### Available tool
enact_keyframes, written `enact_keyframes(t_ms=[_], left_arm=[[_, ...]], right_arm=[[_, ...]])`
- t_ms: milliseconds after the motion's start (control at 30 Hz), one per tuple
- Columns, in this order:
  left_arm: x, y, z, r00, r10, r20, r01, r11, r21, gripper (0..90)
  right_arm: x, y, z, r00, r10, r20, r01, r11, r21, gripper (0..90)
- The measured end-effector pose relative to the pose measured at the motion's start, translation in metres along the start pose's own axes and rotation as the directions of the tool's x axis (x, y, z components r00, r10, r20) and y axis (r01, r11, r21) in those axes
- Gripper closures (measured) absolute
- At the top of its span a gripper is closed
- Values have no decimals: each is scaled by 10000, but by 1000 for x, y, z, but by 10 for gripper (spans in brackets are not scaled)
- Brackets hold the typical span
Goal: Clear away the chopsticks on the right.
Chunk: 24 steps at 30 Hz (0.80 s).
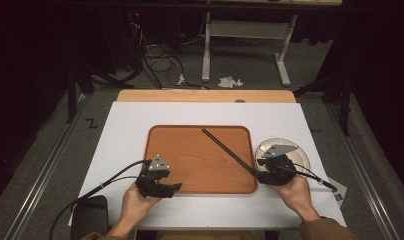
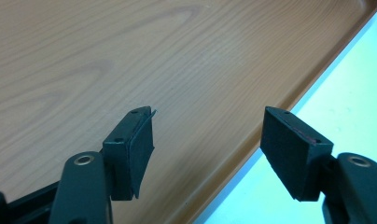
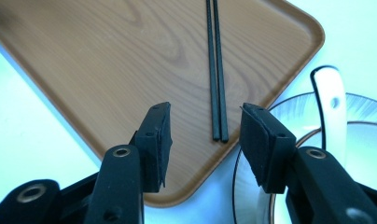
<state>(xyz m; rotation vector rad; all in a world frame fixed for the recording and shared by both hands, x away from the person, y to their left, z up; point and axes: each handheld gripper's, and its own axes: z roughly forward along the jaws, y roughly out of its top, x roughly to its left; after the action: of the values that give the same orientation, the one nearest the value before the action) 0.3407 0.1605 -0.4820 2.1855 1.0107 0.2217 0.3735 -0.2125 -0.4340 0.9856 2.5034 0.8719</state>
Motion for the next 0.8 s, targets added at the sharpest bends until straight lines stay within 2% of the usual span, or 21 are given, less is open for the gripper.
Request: enact_keyframes(t_ms=[167, 300, 467, 800], left_arm=[[0, 0, 0, 10000, -15, 26, 15, 10000, 0, 344], [0, 0, 0, 10000, -12, 22, 12, 10000, -21, 344], [0, 0, -1, 10000, -4, 27, 5, 10000, -80, 344], [0, 0, -2, 10000, 11, 26, -11, 10000, -92, 344]], right_arm=[[2, -8, -3, 9999, 57, -118, -56, 9999, 86, 532], [6, -15, -3, 9995, -122, -296, 126, 9998, 136, 534], [8, -25, 4, 9990, -40, -441, 60, 9990, 449, 525], [14, -30, 15, 9981, -460, -420, 497, 9946, 906, 538]])
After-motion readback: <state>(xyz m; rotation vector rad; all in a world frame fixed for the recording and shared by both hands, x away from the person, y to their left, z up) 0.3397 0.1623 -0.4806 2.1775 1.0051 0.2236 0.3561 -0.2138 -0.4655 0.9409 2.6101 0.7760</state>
